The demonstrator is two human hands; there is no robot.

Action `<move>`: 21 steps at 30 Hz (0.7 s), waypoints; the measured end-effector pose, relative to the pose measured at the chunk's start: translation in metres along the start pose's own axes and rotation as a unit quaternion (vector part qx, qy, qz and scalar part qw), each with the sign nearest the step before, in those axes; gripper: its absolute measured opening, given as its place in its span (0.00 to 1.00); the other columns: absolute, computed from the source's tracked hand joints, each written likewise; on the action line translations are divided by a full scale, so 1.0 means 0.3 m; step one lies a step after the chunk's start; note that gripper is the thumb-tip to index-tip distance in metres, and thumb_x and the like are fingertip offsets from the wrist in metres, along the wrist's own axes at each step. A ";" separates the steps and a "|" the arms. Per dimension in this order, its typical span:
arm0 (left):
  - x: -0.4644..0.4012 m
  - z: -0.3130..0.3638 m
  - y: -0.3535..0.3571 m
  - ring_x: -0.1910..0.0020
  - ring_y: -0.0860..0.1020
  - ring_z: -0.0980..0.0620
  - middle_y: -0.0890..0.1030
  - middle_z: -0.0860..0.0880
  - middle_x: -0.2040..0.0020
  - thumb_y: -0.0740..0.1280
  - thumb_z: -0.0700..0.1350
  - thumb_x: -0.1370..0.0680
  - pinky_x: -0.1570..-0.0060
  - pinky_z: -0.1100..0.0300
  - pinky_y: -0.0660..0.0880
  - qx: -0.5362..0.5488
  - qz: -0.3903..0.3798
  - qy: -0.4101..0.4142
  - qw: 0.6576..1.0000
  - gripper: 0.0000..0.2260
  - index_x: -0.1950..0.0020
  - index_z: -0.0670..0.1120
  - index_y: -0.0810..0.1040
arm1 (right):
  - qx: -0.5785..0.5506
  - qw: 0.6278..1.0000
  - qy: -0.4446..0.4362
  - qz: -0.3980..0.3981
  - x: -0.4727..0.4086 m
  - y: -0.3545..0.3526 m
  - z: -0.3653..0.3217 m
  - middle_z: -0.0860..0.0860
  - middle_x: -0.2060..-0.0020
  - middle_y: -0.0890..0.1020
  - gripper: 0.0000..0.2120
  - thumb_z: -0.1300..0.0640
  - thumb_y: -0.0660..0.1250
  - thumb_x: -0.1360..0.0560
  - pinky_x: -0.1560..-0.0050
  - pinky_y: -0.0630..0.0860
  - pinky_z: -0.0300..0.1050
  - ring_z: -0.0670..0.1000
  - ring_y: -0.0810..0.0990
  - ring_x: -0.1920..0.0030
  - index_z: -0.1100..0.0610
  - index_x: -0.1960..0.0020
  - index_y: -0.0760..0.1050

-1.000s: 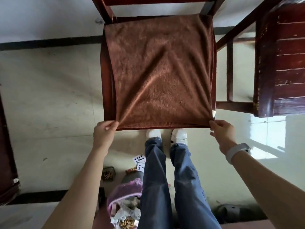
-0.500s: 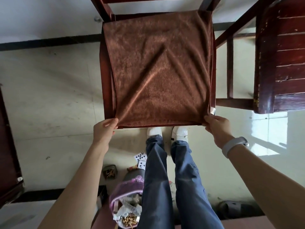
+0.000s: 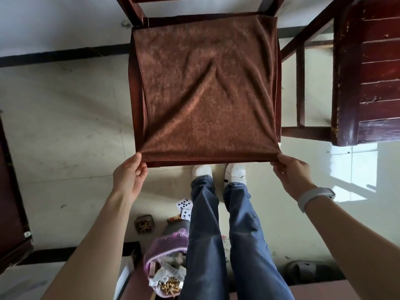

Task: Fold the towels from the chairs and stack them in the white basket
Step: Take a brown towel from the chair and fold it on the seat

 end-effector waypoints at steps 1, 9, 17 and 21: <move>0.000 -0.003 0.000 0.67 0.71 0.57 0.78 0.50 0.65 0.64 0.38 0.23 0.61 0.67 0.74 -0.005 -0.001 0.000 1.000 0.05 0.59 0.44 0.74 | -0.005 1.000 0.004 -0.002 -0.002 0.000 0.005 0.53 0.74 0.79 0.08 0.66 0.62 0.25 0.70 0.75 0.30 0.46 0.76 0.69 0.63 0.62 0.73; -0.003 -0.010 0.013 0.64 0.70 0.56 0.73 0.49 0.60 0.64 0.38 0.23 0.55 0.65 0.72 -0.070 0.025 0.049 0.996 0.05 0.58 0.46 0.74 | 0.020 0.999 -0.027 0.003 -0.008 -0.001 0.015 0.53 0.66 0.74 0.08 0.66 0.62 0.25 0.70 0.74 0.31 0.48 0.73 0.67 0.57 0.61 0.72; 0.061 0.039 -0.014 0.68 0.69 0.52 0.74 0.46 0.70 0.65 0.35 0.25 0.59 0.62 0.71 -0.223 0.018 0.079 0.971 0.08 0.64 0.41 0.75 | 0.020 0.998 0.047 -0.039 0.033 -0.029 -0.021 0.53 0.76 0.77 0.07 0.68 0.62 0.25 0.75 0.72 0.31 0.43 0.74 0.79 0.63 0.61 0.74; 0.131 0.105 -0.008 0.67 0.71 0.53 0.74 0.46 0.65 0.65 0.36 0.24 0.60 0.63 0.72 -0.208 0.003 0.088 0.974 0.07 0.62 0.43 0.75 | 0.015 0.997 0.040 -0.059 0.094 -0.037 -0.083 0.49 0.81 0.76 0.08 0.68 0.61 0.25 0.77 0.70 0.30 0.42 0.73 0.80 0.63 0.63 0.72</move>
Point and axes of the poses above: each hand's wrist, its own x-axis away from the middle knuckle, its own y-axis out of the palm, z = x × y, the point moved 3 cm from there along -x, towards the middle knuckle
